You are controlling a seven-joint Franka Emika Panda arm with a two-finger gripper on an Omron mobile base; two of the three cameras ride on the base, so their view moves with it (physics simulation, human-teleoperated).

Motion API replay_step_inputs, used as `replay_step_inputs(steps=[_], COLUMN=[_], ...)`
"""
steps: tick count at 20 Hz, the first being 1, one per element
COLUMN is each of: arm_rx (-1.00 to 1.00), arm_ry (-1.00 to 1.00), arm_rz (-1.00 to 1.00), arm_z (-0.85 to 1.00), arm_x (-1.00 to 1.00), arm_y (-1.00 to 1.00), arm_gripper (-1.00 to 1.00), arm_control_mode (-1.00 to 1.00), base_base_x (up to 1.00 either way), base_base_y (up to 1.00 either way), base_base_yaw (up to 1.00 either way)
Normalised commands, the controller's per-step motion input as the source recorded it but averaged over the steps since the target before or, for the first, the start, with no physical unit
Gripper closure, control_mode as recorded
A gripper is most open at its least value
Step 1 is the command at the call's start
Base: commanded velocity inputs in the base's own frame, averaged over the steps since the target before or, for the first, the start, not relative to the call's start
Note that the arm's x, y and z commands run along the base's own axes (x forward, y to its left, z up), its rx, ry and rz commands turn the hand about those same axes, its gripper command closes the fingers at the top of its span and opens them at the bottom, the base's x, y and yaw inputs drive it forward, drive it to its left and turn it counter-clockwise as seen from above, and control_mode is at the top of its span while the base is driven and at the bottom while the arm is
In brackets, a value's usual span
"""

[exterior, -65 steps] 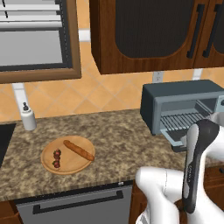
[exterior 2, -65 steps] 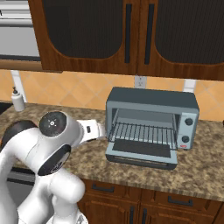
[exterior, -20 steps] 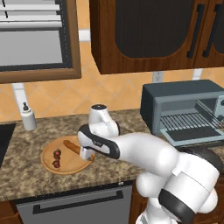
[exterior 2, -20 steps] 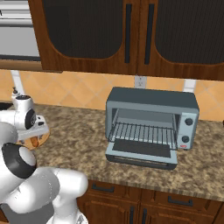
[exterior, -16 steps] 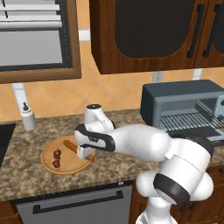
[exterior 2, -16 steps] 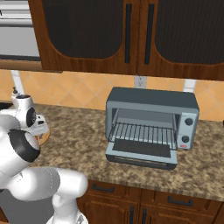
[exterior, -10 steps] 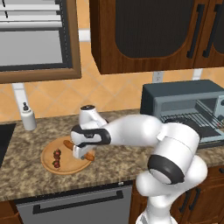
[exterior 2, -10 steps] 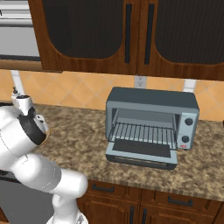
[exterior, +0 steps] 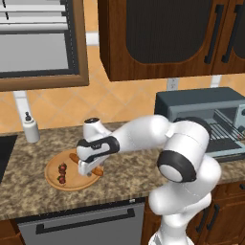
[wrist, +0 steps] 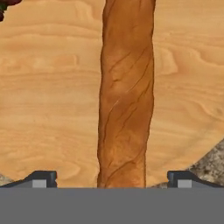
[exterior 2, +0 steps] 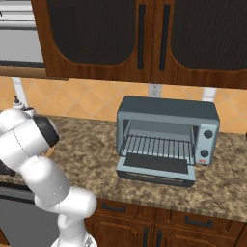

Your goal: Pick up the kebab skewer and baguette bread, and place them inside the toaster oven. Close the toaster oven door and start by setting the timer.

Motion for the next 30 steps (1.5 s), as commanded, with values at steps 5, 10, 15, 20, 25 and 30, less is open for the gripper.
replay_step_inputs(steps=[5, 10, 15, 20, 25, 30], arm_rx=[-0.02, 0.00, 0.00, 0.00, 0.03, 0.09], arm_ry=[0.00, 0.00, 0.00, -0.07, -0.11, -0.06], arm_rz=[0.00, 0.00, 0.00, 0.00, 0.00, 0.00], arm_z=[-0.28, -0.08, -0.08, 0.62, 1.00, 0.86], arm_x=[0.07, 0.00, 0.00, -0.15, -0.69, -0.96], arm_y=[0.00, 0.00, -0.01, -0.12, -0.73, -1.00], arm_gripper=[-1.00, 1.00, 1.00, 1.00, 1.00, 1.00], arm_control_mode=[-1.00, -1.00, -1.00, -1.00, -1.00, -1.00], base_base_x=[0.00, 0.00, 0.00, 0.00, 0.00, 0.00], base_base_y=[0.00, 0.00, 0.00, 0.00, 0.00, 0.00], base_base_yaw=[0.00, 0.00, 0.00, 0.00, 0.00, 0.00])
